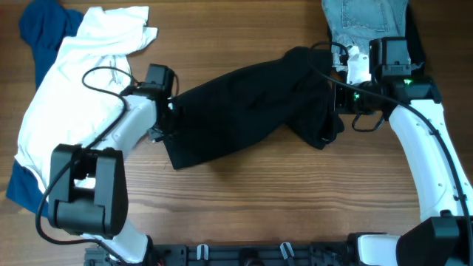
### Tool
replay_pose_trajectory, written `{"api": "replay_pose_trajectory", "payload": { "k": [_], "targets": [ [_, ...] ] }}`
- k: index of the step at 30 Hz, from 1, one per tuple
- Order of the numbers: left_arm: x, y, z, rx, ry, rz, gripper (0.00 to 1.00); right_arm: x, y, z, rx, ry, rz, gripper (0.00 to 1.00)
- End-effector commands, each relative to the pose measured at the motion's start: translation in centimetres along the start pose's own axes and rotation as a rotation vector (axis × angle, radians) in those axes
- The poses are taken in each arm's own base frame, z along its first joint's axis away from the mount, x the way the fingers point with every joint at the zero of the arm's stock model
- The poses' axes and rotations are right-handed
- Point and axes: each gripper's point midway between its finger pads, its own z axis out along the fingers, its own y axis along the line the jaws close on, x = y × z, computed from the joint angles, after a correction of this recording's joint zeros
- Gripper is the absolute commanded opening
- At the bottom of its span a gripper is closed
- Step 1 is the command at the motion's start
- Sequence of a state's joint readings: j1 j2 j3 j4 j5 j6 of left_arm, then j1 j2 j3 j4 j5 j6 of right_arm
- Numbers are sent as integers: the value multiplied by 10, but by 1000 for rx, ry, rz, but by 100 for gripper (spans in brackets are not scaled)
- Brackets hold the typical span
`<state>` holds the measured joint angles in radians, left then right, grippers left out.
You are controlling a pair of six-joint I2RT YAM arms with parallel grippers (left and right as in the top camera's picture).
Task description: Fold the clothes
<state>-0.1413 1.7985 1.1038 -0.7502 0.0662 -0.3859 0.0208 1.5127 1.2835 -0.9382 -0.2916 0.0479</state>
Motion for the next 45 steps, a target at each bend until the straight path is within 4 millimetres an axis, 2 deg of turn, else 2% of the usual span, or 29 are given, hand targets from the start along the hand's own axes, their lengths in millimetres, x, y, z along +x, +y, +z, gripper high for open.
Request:
{"api": "replay_pose_trajectory", "payload": {
  "k": [1,4,7,13,16,20,23,25,27,28,32,36,37,38,40,41,43,45],
  "targets": [
    [-3,12,0,21,10,32,60,0,1,1,-8,0,-8,4],
    [3,7,10,41,53,46,56,0,0,1,-1,-2,-9,4],
    [9,-3,13,75,74,61,39,-1,-1,1,5,-3,-8,4],
    [20,-17,15,88,94,103,39,-1,-1,1,5,-2,-8,4],
    [25,-16,15,79,116,101,36,0,-1,1,6,-1,-8,4],
    [35,-11,13,62,158,95,42,-1,-1,1,5,-2,-9,4],
    [53,-10,10,71,238,86,61,-1,-1,1,5,-3,-9,4],
    [55,-9,9,71,245,85,61,-1,-1,1,5,-2,-9,4],
    [48,-13,11,83,216,89,54,-1,-1,1,5,-2,-9,4],
    [43,-16,12,94,193,93,45,-1,-1,1,5,-2,-9,4],
    [30,-22,13,117,141,102,24,0,-1,1,5,-2,-9,4],
    [27,-23,13,121,130,103,13,-1,-1,1,5,-2,-9,4],
    [26,-24,12,123,126,102,4,-1,-1,1,6,-2,-9,4],
    [22,-24,8,125,121,100,4,-2,-1,1,5,-6,-10,4],
    [-6,-23,-32,119,50,77,4,-14,1,-4,3,-48,-22,4],
    [-25,-20,-65,111,-14,73,4,-28,5,-16,2,-89,-36,4],
    [-62,-18,-151,126,-181,84,4,-57,16,-48,1,-194,-66,4],
    [-89,-4,-257,120,-419,46,4,-94,24,-105,61,-327,-108,4]
  ]
}}
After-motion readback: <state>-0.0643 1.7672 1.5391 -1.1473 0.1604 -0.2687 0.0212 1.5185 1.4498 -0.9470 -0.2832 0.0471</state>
